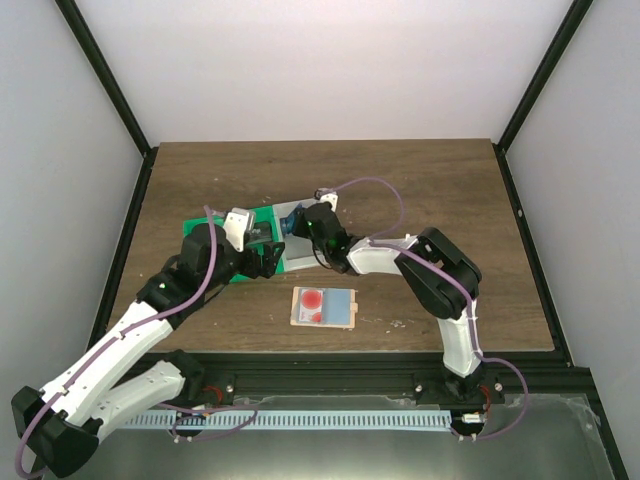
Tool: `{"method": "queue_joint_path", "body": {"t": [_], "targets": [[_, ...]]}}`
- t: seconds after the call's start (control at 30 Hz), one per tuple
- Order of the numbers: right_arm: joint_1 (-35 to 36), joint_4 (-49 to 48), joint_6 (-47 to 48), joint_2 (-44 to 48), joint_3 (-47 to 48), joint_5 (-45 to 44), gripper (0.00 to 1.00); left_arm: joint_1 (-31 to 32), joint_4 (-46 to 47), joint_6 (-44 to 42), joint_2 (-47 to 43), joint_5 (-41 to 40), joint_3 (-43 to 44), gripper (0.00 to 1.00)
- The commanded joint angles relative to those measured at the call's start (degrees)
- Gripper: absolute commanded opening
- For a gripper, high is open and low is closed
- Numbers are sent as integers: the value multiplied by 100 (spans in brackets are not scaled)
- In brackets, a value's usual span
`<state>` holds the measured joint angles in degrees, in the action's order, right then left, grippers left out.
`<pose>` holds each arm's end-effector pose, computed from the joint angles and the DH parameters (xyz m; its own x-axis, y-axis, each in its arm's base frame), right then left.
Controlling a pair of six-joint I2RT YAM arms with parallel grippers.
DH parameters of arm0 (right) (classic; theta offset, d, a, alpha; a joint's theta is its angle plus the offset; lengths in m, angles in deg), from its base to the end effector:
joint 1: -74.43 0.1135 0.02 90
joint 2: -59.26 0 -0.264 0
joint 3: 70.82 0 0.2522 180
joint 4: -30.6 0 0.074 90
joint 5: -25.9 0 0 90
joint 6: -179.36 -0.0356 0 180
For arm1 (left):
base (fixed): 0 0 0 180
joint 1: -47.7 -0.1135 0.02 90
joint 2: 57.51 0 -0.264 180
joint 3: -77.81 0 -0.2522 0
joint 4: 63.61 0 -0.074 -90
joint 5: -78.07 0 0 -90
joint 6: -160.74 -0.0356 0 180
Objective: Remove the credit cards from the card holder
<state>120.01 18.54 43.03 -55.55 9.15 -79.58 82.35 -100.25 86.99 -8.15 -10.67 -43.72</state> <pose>0.3131 0.3059 0.1671 -0.5604 0.4241 -0.7114 -0.1603 0.7872 0.5955 0.1594 -0.1111 0.3031 -0.5286 0.0253 -0.8485 0.4547 0.8525 -0.2579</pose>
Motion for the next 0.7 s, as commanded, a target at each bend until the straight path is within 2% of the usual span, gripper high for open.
{"method": "queue_joint_path", "body": {"t": [0.0,0.43,0.67], "targets": [[21,110,171,-59,284,-76,25,6,-62,-44,-109,-76,82,100],[-71,273,51,240,53,-222,32,6,-102,4,-128,-29,62,100],[-173,534,172,475,27,-187,45,-1,-134,35,-87,-3,64,100]]}}
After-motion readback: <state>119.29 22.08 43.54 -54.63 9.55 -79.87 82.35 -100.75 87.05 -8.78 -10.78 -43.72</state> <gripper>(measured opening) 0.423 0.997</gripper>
